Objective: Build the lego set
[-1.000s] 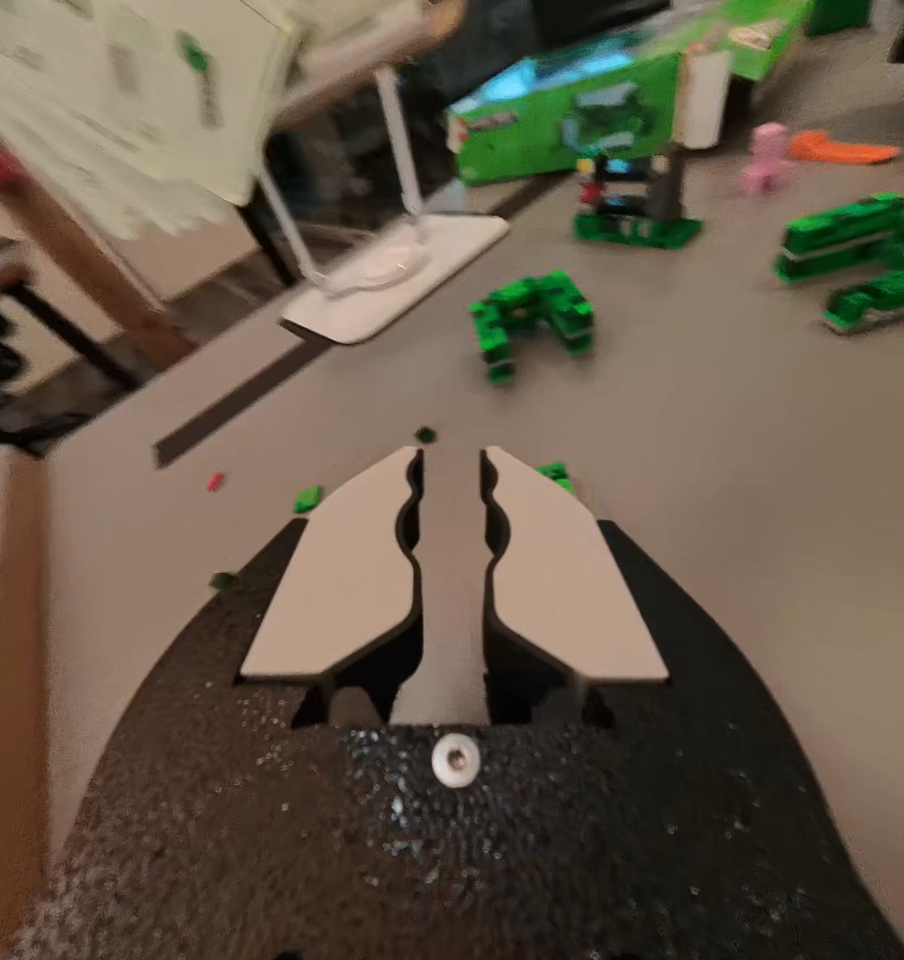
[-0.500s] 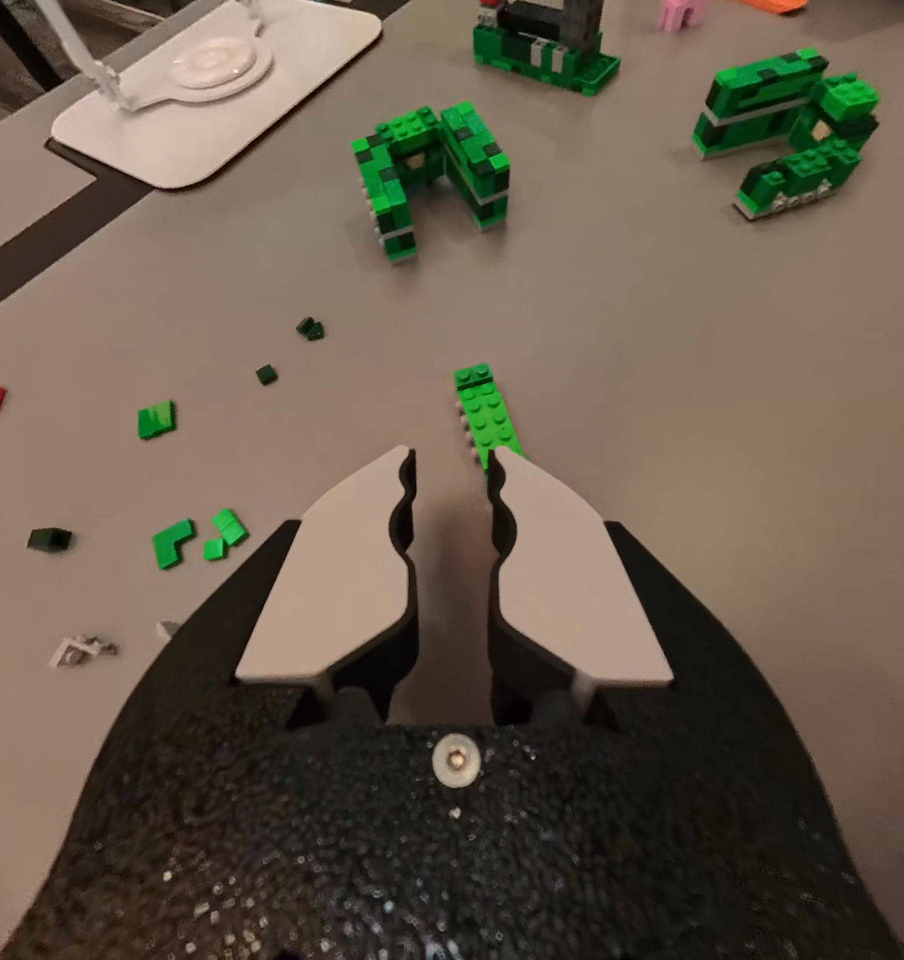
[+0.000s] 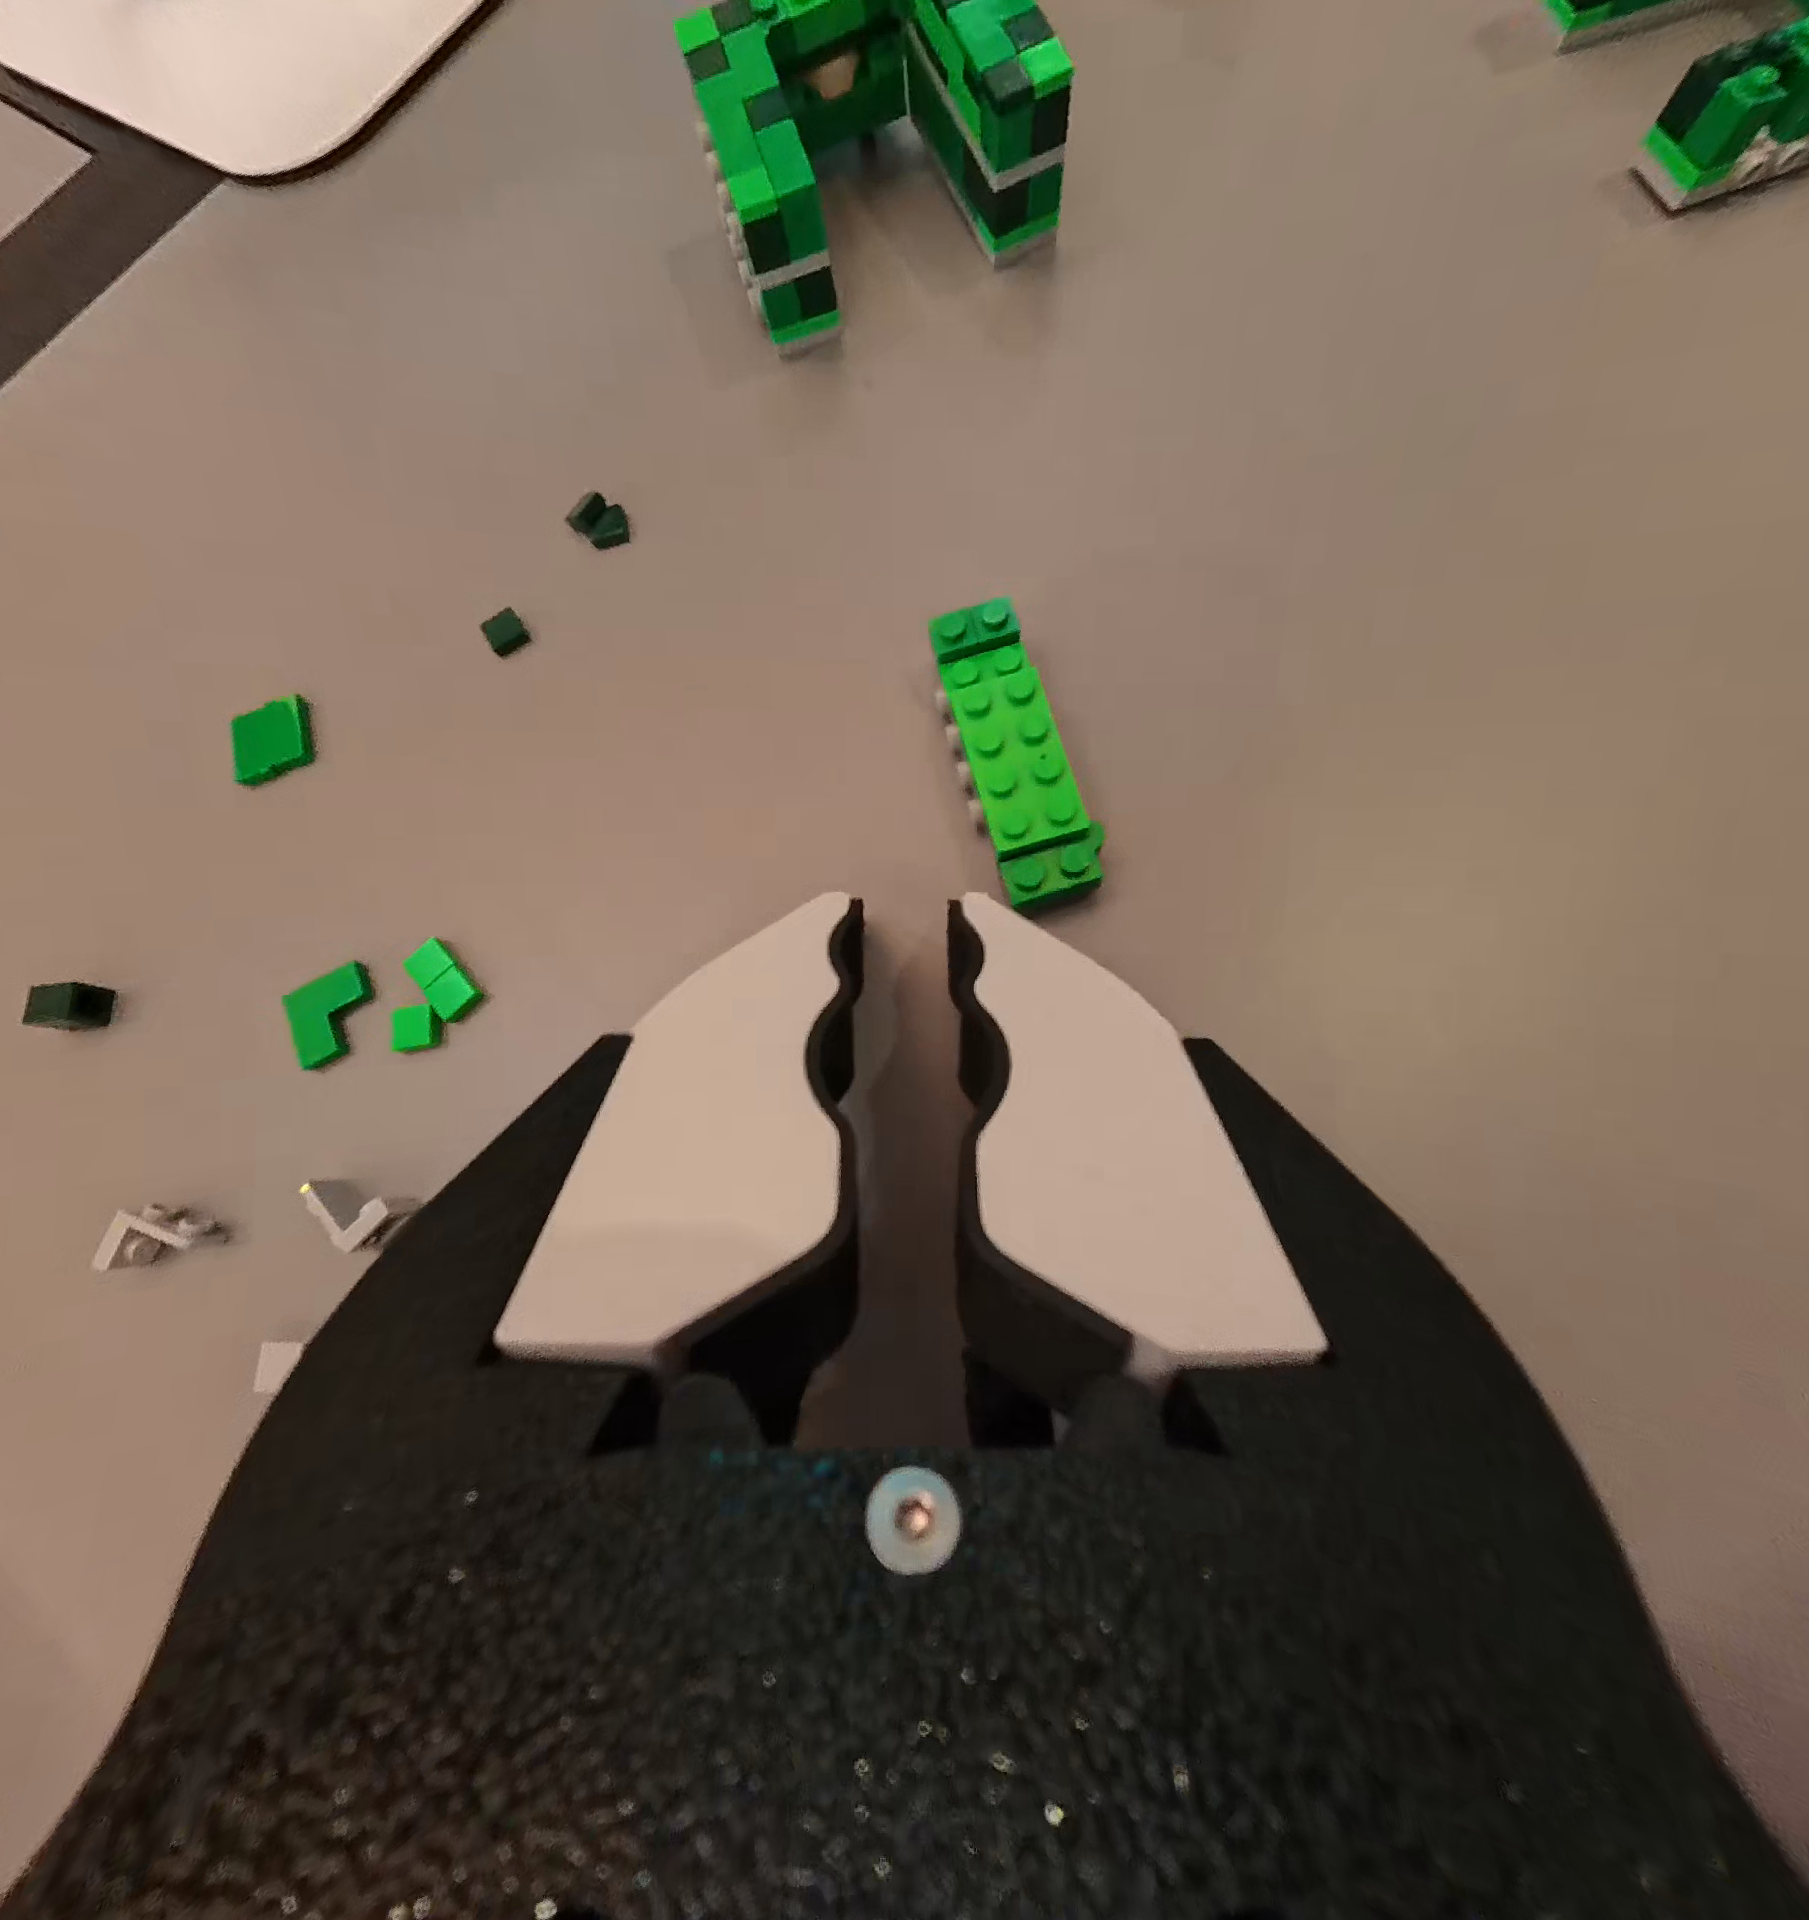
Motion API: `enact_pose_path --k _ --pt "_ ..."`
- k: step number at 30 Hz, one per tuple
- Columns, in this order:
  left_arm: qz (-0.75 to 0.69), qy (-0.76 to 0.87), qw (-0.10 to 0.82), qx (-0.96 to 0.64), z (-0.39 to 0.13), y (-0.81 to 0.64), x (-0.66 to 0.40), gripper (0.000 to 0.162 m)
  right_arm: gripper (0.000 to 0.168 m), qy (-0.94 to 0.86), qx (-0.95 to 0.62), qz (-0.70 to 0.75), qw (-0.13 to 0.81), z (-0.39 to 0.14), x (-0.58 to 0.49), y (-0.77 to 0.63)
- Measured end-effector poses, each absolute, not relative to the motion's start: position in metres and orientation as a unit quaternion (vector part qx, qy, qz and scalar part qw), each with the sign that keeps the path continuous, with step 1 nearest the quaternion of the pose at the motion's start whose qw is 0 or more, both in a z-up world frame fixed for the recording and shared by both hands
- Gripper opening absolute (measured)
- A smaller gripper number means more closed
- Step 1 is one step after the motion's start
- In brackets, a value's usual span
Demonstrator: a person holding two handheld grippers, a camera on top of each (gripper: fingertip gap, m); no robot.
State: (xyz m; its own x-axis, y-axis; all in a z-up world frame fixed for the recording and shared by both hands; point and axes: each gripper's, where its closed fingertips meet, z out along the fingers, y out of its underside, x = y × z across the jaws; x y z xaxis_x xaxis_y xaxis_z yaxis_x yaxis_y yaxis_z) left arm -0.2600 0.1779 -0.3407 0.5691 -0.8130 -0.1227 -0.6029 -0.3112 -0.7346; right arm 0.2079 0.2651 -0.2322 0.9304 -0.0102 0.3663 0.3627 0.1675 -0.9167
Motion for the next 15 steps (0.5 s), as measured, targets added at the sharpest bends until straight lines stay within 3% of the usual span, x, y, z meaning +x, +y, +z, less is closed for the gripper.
enact_pose_path --k 5,8,12,15 --pt "-0.145 0.447 0.384 -0.795 -0.338 0.175 -0.26 0.019 0.0 -0.14 -0.632 -0.124 0.752 -0.232 0.208 0.265" --pt "-0.231 0.444 0.372 -0.782 -0.326 0.158 -0.248 0.033 0.0 -0.176 -0.608 -0.11 0.767 -0.223 0.189 0.258" --pt "-0.249 0.452 0.354 -0.78 -0.323 0.151 -0.238 0.038 0.002 -0.367 -0.539 0.015 0.758 -0.201 0.072 0.224" --pt "-0.205 0.472 0.338 -0.788 -0.333 0.154 -0.234 0.037 0.01 -0.501 -0.514 0.117 0.687 -0.202 -0.024 0.201"
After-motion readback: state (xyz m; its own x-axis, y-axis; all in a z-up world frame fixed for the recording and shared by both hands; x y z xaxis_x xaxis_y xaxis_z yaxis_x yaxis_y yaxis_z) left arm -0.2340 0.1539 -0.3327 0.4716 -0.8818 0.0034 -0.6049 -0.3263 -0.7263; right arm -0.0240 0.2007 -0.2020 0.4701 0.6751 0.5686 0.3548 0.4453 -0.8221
